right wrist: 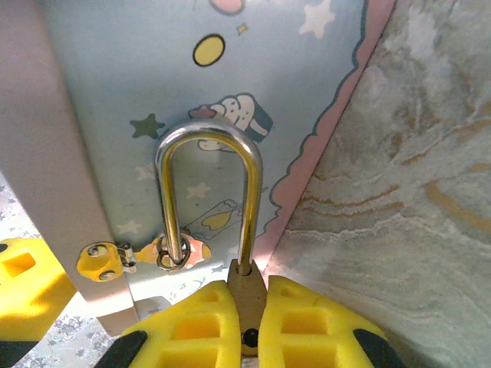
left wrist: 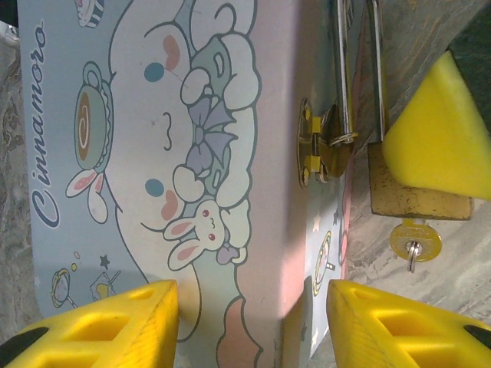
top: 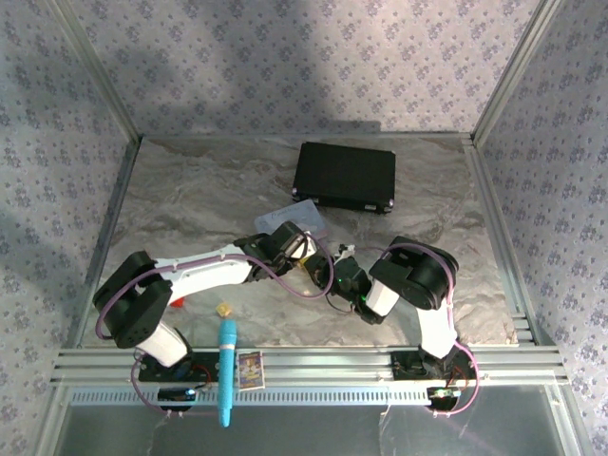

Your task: Unlock the padlock with the key

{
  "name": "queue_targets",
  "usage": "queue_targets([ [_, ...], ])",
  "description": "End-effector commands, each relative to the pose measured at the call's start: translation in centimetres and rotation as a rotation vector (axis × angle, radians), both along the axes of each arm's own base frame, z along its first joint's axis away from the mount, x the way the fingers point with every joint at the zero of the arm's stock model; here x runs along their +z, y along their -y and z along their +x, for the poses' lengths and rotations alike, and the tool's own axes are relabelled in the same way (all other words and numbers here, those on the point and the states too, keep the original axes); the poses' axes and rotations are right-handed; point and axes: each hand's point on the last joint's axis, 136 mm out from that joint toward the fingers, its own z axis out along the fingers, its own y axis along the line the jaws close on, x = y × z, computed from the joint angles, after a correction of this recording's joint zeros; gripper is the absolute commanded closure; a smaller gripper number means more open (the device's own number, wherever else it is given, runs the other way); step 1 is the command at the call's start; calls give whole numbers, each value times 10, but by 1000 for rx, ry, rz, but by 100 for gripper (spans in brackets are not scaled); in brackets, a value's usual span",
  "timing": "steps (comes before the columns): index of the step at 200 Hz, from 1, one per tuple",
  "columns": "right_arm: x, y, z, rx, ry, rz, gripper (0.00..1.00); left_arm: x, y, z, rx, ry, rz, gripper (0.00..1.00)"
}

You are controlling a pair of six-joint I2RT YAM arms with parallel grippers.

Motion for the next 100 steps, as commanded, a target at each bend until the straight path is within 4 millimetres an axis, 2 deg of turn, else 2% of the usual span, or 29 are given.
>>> queue_targets([
  [1, -17, 22, 6, -78, -41, -40, 100, -55, -39, -53, -39, -253, 175, 48],
  [13, -20, 26, 9, -101, -70, -17, 100, -54, -39, -54, -42, -250, 175, 48],
  [24, -13, 20, 16, -97, -65, 24, 100, -55, -39, -53, -43, -246, 176, 48],
  [37, -17, 15, 17, -85, -90, 24, 100, -56, -39, -53, -44, -244, 174, 49],
  [71, -25, 18, 12, -92, -119, 39, 100, -59, -40, -54, -44, -240, 174, 48],
  [100, -40, 19, -4, -27, -152, -67, 100, -56, -39, -46, -17, -204, 159, 47],
])
